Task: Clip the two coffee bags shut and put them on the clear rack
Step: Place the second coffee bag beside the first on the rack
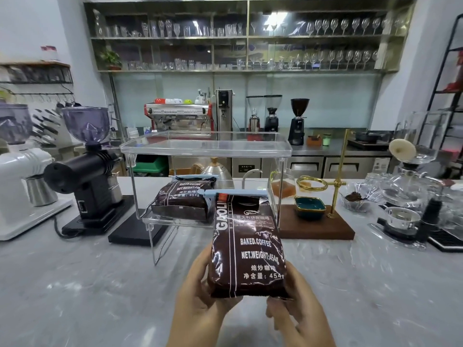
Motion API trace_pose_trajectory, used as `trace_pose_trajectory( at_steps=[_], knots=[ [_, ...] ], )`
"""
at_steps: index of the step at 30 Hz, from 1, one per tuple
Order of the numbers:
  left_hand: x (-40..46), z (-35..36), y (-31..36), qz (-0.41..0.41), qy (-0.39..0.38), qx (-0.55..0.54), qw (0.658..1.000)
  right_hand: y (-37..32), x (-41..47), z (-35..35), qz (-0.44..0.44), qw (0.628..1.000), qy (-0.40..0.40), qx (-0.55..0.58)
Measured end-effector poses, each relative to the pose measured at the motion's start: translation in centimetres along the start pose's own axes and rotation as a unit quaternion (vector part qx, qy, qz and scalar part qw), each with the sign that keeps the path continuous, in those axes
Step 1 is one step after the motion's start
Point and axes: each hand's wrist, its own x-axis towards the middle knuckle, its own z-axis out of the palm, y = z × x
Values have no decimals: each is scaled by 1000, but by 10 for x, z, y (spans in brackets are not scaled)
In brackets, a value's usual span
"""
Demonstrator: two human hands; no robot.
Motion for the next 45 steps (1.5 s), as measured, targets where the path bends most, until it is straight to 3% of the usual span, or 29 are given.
trace_pose_trajectory(
  at_steps=[16, 21, 25, 27, 28, 30, 32, 35, 37, 40, 42, 45],
  knots=[
    [44, -3, 3, 16, 12, 82, 996, 3, 3, 3, -12, 998, -15, -56],
    [53, -4, 8, -6, 47, 150, 988, -8, 10, 0, 18, 994, -103, -17],
    [63, -1, 20, 6, 61, 228, 972, -16, 13, 11, 15, 991, -130, -13],
    [67, 3, 26, 24, 66, 264, 962, -18, 9, 22, -9, 993, -69, -98],
    [70, 4, 28, 31, 67, 276, 958, -18, 8, 25, -25, 991, 15, -130],
    [75, 5, 29, 45, 70, 294, 952, -18, 10, 23, -89, 985, 10, -148],
    [77, 7, 28, 51, 88, 300, 949, -13, 11, 11, -115, 974, -109, -162],
    [76, 9, 28, 77, 113, 322, 937, -9, 21, 0, -173, 957, -42, -229],
    [75, 9, 29, 133, 109, 337, 926, -14, 29, 3, -234, 926, -9, -296],
    [76, 8, 31, 214, 85, 402, 886, -21, 40, 0, -285, 884, 13, -370],
    [77, 7, 32, 259, 75, 447, 853, -28, 45, 0, -292, 876, 27, -383],
    [78, 6, 34, 273, 67, 488, 826, -38, 51, 2, -317, 851, 31, -416]
  ],
)
